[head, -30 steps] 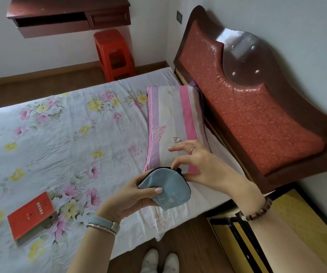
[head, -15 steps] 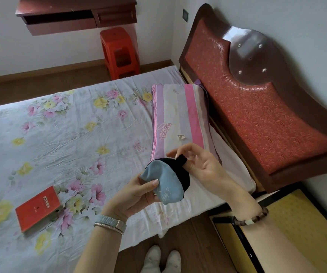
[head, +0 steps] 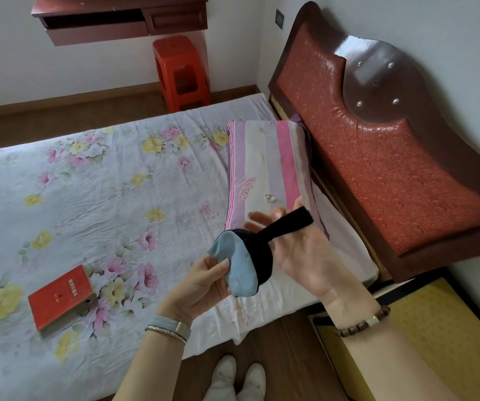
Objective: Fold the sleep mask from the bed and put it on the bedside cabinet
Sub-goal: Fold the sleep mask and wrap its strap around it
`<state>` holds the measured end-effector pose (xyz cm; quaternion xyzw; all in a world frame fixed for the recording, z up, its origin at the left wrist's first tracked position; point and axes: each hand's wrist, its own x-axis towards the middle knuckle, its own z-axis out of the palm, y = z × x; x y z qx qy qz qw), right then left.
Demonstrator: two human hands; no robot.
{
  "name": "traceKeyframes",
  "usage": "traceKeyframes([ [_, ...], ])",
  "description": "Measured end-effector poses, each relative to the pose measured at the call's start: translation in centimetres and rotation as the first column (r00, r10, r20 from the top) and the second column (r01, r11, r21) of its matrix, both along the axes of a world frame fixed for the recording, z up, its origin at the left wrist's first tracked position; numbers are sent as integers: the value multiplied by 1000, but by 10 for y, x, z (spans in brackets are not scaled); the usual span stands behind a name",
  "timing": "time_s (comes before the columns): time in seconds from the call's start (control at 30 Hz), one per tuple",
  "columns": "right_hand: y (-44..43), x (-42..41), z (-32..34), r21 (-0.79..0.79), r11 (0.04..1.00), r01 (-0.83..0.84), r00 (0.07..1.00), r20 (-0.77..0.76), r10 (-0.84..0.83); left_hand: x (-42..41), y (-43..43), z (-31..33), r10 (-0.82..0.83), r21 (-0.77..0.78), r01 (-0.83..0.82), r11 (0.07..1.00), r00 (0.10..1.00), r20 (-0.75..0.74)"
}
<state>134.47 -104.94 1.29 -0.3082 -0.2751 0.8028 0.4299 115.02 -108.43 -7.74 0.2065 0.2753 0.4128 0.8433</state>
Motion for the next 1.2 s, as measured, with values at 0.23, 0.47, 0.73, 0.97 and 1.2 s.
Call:
traceKeyframes([
  [0.23, 10, 15, 4, 276, 954, 117, 897, 384, -221, -9, -10, -8, 27, -36, -31, 999, 994, -106],
  [0.47, 12, 45, 10, 398, 895, -200, 624, 757, -197, -19, -14, -12, 179, -117, -192, 974, 977, -111],
  [0.73, 7, 47, -15, 189, 972, -140, 724, 689, -30, -14, -13, -8, 230, -85, -270, 959, 917, -326],
  [0.97, -11, 10, -33, 404, 910, -92, 506, 806, -307, 12, -13, -1, 314, 86, -328, 941, 747, -587],
  [1.2, -42, -29, -55, 509, 819, -266, 274, 854, -442, 31, -14, -1, 312, 184, -253, 950, 724, -615],
])
